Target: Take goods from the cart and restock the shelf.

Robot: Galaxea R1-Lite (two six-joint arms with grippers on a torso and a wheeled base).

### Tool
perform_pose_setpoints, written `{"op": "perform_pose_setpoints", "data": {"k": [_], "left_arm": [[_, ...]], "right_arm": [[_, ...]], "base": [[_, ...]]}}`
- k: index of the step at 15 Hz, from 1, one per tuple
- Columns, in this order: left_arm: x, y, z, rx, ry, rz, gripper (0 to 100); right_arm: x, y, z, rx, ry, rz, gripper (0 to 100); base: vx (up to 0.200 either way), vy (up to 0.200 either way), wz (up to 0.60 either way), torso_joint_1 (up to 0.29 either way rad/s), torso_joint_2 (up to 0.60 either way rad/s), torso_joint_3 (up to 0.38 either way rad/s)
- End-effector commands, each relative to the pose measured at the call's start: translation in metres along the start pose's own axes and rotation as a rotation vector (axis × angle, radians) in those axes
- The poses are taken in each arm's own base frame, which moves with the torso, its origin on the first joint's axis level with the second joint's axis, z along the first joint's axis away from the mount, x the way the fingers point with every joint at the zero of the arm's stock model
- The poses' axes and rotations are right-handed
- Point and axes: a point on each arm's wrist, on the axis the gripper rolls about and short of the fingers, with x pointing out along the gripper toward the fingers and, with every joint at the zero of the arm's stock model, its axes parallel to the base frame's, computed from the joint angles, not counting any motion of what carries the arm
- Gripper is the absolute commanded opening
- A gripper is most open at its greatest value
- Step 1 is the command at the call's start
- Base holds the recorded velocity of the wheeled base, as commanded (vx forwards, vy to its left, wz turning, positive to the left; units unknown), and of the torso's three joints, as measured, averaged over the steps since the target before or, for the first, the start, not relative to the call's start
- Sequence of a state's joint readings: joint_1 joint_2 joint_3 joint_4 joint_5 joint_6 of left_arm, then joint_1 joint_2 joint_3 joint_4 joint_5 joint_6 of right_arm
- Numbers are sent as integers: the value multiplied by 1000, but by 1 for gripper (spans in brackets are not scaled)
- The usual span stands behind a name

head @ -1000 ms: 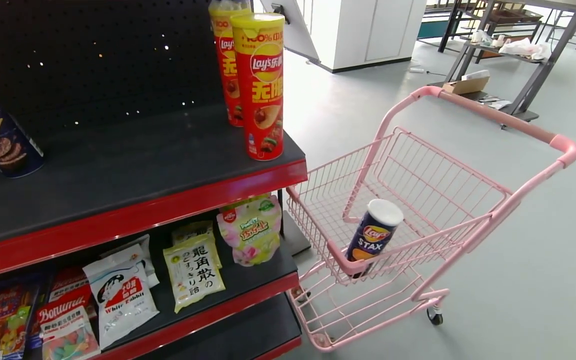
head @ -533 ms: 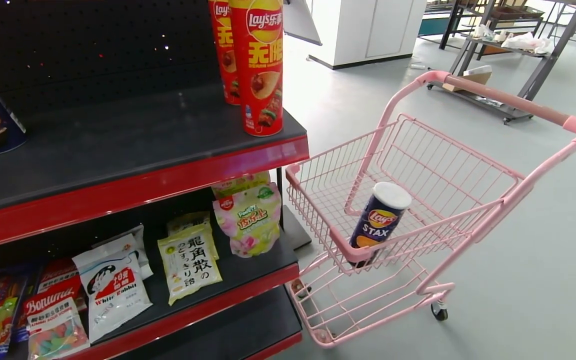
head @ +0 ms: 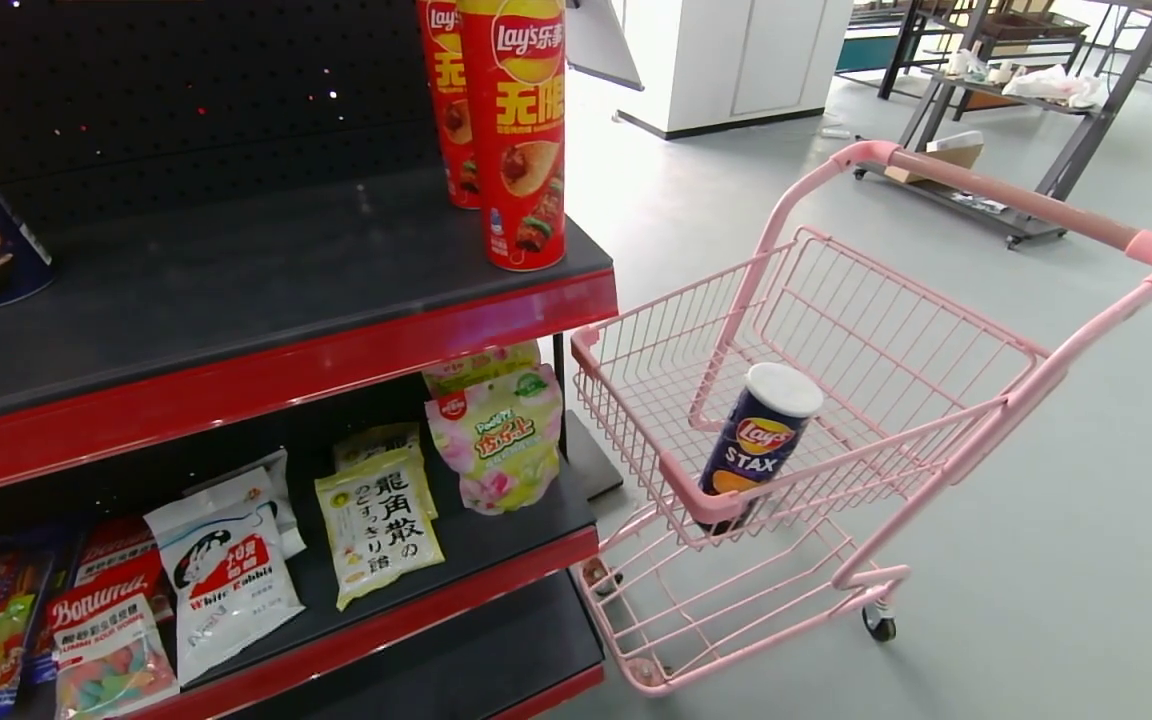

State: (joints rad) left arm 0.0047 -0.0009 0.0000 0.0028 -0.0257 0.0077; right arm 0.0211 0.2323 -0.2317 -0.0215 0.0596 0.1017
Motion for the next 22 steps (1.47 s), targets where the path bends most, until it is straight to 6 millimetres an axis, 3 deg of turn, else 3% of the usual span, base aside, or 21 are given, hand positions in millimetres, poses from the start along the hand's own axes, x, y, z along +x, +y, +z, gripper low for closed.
{"op": "perform_pose_setpoints", "data": {"k": [1, 2, 3, 6, 11, 14, 22], "left_arm": [[0, 0, 0, 0, 1, 0, 100], [0, 0, 0, 0, 1, 0, 100], [0, 0, 0, 0, 1, 0, 100], [0, 0, 0, 0, 1, 1, 100], [0, 0, 0, 2, 1, 13, 100], [0, 0, 0, 0, 1, 15, 100], [0, 0, 0, 0, 1, 13, 100]], "right_arm": [[110, 15, 80, 102, 196, 195, 100], [159, 22, 72, 99, 196, 238, 100], [179, 25, 61, 97, 214, 256, 100], [209, 36, 32, 97, 361, 307, 100], [253, 46, -3, 103, 408, 373, 100], [270, 48, -17, 80, 413, 408, 100], [286, 53, -37, 47, 424, 484, 100]], "base": [[0, 0, 0, 0, 0, 0], [0, 0, 0, 0, 0, 0], [0, 0, 0, 0, 0, 0], [0, 0, 0, 0, 0, 0], [0, 0, 0, 0, 0, 0], [0, 0, 0, 0, 0, 0], [0, 0, 0, 0, 0, 0]]}}
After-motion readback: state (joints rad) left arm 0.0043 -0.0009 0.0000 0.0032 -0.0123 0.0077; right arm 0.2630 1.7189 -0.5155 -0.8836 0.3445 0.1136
